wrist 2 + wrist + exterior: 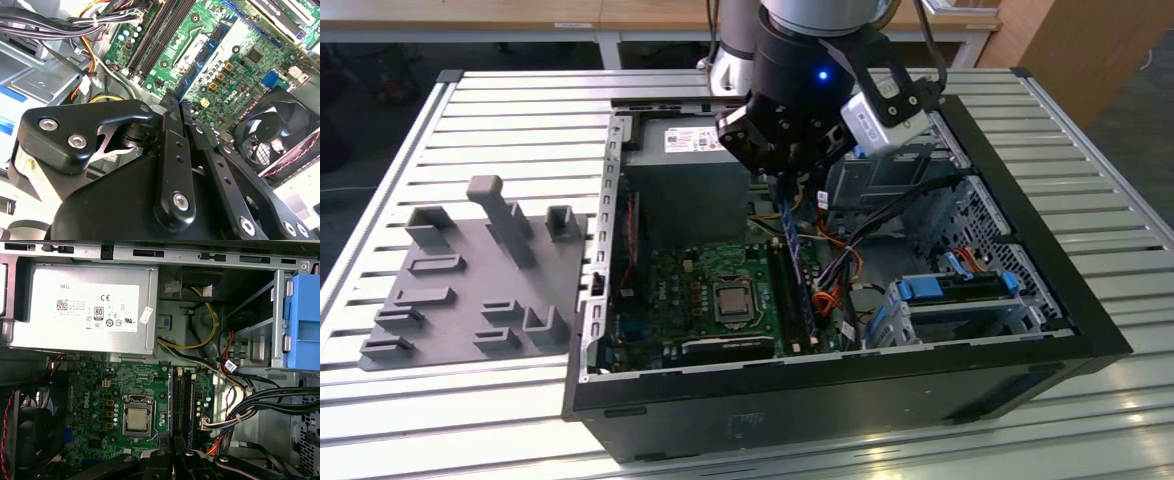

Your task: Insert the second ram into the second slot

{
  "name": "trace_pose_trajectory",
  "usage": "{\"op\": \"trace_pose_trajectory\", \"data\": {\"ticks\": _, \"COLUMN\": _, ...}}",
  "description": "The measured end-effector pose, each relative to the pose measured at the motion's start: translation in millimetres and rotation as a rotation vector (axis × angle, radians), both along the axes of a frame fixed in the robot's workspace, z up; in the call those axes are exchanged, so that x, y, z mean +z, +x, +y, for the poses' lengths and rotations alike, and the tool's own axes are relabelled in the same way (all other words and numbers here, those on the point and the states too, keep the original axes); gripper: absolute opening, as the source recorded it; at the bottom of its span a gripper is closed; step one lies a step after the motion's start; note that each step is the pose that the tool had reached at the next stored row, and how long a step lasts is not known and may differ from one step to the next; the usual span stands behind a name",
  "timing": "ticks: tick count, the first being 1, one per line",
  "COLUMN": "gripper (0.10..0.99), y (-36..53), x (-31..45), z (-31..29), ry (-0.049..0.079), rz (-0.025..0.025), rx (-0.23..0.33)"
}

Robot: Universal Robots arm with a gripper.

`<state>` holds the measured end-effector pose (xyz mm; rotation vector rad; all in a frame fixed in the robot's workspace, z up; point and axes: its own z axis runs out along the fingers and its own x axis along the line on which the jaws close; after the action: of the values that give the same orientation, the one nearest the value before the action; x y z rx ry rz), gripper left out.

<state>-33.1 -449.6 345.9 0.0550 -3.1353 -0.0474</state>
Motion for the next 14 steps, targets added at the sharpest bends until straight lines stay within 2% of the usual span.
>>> {"op": "trace_pose_trajectory", "data": {"ticks": 11, "gripper": 0.137, "y": 0.0, "x": -2.0, "z": 0.0, "ry": 0.0, "rz": 0.0, "rx": 0.0}}
{"op": "trace_pose_trajectory", "data": {"ticks": 13, "gripper": 0.137, "y": 0.0, "x": -8.8, "z": 0.0, "ry": 0.0, "rz": 0.0, "rx": 0.0}}
{"op": "trace_pose_trajectory", "data": {"ticks": 14, "gripper": 0.137, "y": 0.0, "x": -8.9, "z": 0.0, "ry": 0.0, "rz": 0.0, "rx": 0.0}}
